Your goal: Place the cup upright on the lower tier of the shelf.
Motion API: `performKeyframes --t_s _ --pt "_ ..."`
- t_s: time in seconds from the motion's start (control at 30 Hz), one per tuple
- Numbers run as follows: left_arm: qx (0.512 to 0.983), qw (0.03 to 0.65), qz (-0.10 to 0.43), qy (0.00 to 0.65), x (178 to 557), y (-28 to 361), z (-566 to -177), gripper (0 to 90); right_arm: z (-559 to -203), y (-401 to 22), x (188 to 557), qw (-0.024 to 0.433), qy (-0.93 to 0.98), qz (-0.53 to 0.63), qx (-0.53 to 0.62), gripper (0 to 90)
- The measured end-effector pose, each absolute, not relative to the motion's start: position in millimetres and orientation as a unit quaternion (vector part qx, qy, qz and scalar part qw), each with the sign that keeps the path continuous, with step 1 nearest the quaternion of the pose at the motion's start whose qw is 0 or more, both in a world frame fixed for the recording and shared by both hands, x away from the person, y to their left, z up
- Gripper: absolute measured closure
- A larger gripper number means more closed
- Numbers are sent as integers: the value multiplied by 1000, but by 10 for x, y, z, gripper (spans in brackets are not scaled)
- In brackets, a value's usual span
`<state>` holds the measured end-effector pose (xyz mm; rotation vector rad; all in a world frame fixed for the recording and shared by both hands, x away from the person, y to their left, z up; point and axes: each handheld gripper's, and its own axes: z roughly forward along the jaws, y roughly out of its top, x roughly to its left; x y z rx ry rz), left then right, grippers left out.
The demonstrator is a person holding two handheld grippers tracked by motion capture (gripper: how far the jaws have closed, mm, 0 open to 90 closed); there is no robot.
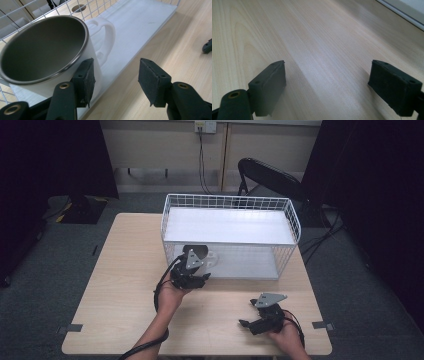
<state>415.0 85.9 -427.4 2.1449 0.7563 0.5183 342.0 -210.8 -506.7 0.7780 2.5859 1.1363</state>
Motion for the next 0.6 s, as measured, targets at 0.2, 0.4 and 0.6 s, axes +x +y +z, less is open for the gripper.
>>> performKeyframes --t_s 0.2,0.4,0.6 --pt "847 398 194 295 4106 873 -4260 416 -5067 -2107 3420 106 877 386 264 130" --pt "849 408 177 286 4011 954 -4234 358 -5067 -2107 3419 106 877 386 264 130" --pt "850 412 161 287 3916 1135 -4309 269 -5067 -2108 3420 105 878 386 264 130"
